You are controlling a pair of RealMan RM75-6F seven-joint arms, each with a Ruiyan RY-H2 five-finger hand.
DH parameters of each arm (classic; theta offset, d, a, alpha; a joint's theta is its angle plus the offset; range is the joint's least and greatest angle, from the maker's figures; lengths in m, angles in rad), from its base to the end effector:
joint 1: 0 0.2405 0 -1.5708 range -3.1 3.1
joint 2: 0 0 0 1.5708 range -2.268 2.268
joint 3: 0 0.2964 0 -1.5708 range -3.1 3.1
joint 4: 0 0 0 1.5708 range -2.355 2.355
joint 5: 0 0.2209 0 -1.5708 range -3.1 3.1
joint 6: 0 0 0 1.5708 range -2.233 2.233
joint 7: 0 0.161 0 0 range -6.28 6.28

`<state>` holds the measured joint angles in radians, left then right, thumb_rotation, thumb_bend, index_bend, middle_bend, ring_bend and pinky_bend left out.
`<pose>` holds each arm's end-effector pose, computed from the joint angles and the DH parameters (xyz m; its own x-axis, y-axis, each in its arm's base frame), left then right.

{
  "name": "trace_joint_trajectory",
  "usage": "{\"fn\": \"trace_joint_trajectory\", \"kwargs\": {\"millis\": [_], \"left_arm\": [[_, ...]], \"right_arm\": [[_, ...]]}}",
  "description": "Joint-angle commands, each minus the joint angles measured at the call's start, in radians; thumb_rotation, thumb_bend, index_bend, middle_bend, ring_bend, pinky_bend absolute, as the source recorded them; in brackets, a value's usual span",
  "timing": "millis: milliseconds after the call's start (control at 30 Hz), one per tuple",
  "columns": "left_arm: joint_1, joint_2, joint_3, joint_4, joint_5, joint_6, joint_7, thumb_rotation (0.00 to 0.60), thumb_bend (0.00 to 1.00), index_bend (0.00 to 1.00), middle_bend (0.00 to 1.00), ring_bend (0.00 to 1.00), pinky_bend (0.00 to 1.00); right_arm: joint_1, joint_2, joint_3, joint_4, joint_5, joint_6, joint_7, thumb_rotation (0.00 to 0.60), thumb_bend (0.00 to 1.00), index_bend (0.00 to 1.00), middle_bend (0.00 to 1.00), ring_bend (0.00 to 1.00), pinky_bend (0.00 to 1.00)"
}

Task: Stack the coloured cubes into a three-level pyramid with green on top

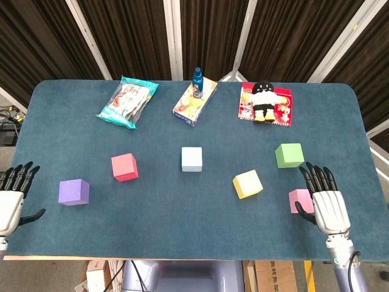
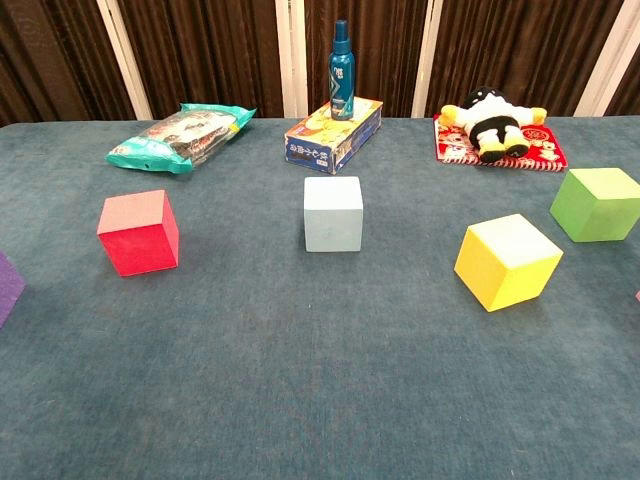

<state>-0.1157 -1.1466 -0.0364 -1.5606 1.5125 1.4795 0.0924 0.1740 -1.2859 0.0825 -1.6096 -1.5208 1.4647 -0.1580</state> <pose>-0.3533 0.2107 0.1582 0.5008 0.0021 0.8655 0.8646 -0.0468 -0.5002 -0.3100 -0.2362 0.1084 0.3877 0.0371 0.9211 -0.9136 -0.1176 0.3893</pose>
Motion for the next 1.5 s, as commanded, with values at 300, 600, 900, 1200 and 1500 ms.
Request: {"fn": "trace_joint_trajectory", "kwargs": {"millis": [300, 600, 900, 1200, 1500], "left_arm": [[-0.002, 0.0, -0.002, -0.007, -0.008, -0.008, 0.015, 0.6, 0.0, 0.0, 0.0, 0.0, 0.0], [-0.007, 0.01, -0.003, -0.023, -0.039, -0.041, 0.0, 0.6, 0.0, 0.0, 0.0, 0.0, 0.0], [-0.005, 0.014, -0.006, -0.043, -0.059, -0.048, 0.007, 0.6, 0.0, 0.0, 0.0, 0.0, 0.0], [-0.006, 0.029, -0.004, -0.07, -0.058, -0.051, 0.026, 0.6, 0.0, 0.0, 0.0, 0.0, 0.0], [-0.102, 0.051, -0.09, -0.25, -0.143, -0.14, 0.14, 0.6, 0.04, 0.0, 0.04, 0.0, 0.02]], "right_arm": [[-0.003, 0.011, 0.0, -0.015, 0.027, -0.02, 0.003, 0.6, 0.34, 0.0, 0.0, 0.0, 0.0], [-0.002, 0.014, 0.008, -0.026, 0.054, -0.034, -0.01, 0.6, 0.34, 0.0, 0.0, 0.0, 0.0], [-0.002, 0.014, 0.018, -0.023, 0.067, -0.033, 0.004, 0.6, 0.34, 0.0, 0.0, 0.0, 0.0], [0.002, -0.001, 0.029, -0.003, 0.063, -0.023, 0.018, 0.6, 0.34, 0.0, 0.0, 0.0, 0.0], [0.01, 0.0, 0.043, 0.007, 0.097, -0.053, 0.082, 0.6, 0.34, 0.0, 0.0, 0.0, 0.0]]}}
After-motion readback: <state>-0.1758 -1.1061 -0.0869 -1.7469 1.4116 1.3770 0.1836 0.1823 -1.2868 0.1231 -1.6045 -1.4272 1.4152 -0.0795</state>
